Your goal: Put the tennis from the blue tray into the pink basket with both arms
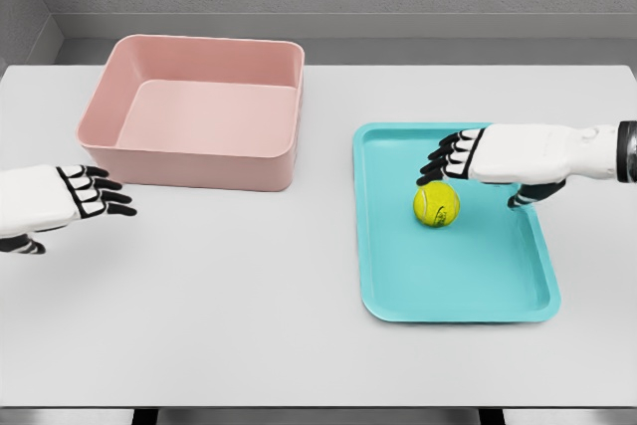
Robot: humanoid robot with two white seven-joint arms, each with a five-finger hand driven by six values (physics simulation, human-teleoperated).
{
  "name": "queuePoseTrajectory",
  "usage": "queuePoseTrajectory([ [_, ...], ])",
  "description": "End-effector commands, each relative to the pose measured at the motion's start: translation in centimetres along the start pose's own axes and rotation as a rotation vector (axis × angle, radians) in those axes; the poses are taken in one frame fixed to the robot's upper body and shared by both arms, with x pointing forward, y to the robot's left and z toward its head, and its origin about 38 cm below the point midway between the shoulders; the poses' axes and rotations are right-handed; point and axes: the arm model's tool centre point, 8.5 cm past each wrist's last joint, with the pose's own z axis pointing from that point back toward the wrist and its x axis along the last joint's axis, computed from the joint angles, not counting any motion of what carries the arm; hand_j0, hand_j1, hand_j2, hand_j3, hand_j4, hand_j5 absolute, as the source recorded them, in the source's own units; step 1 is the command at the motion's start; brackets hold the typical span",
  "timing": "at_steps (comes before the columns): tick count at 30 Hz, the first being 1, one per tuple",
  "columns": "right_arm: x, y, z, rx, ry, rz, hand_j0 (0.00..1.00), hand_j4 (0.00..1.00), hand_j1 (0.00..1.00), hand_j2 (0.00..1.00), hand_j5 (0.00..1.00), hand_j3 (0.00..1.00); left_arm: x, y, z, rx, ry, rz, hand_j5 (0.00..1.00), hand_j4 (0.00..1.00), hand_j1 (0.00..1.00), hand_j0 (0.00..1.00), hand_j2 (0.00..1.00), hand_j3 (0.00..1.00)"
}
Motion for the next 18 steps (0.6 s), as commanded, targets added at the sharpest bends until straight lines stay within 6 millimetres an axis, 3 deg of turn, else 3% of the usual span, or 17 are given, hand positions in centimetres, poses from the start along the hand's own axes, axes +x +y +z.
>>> queuePoseTrajectory([
  [1, 0.6, -0.2, -1.6, -0.007, -0.038, -0.002, 1.0, 1.0, 1.0, 1.0, 1.0, 1.0, 0.0, -0.1, 0.0, -0.006, 0.0, 0.006, 1.0, 1.0, 1.0, 1.0, 1.0, 1.0],
  [4, -0.6, 1.5, -4.1, 0.023, -0.043, -0.058, 0.99, 0.99, 0.99, 0.99, 0.99, 0.99, 0.0, -0.2, 0.0, -0.007, -0.001, 0.008, 1.0, 1.0, 1.0, 1.0, 1.0, 1.0],
  [7, -2.2, 1.9, -5.5, 0.034, -0.019, -0.081, 0.99, 0.99, 0.99, 0.99, 0.99, 0.99, 0.2, -0.4, -0.2, -0.009, -0.006, 0.011, 1.0, 1.0, 1.0, 1.0, 1.0, 1.0],
  [12, -3.6, 3.9, -6.2, 0.076, 0.019, -0.124, 0.99, 0.99, 0.99, 0.99, 0.99, 0.99, 0.1, -0.4, -0.1, -0.011, -0.005, 0.01, 1.0, 1.0, 1.0, 1.0, 1.0, 1.0],
  [18, -3.5, 4.7, -6.9, 0.097, 0.011, -0.137, 0.99, 0.99, 0.99, 0.99, 0.99, 0.99, 0.1, -0.5, 0.0, -0.019, -0.001, 0.006, 1.0, 1.0, 1.0, 1.0, 1.0, 1.0],
])
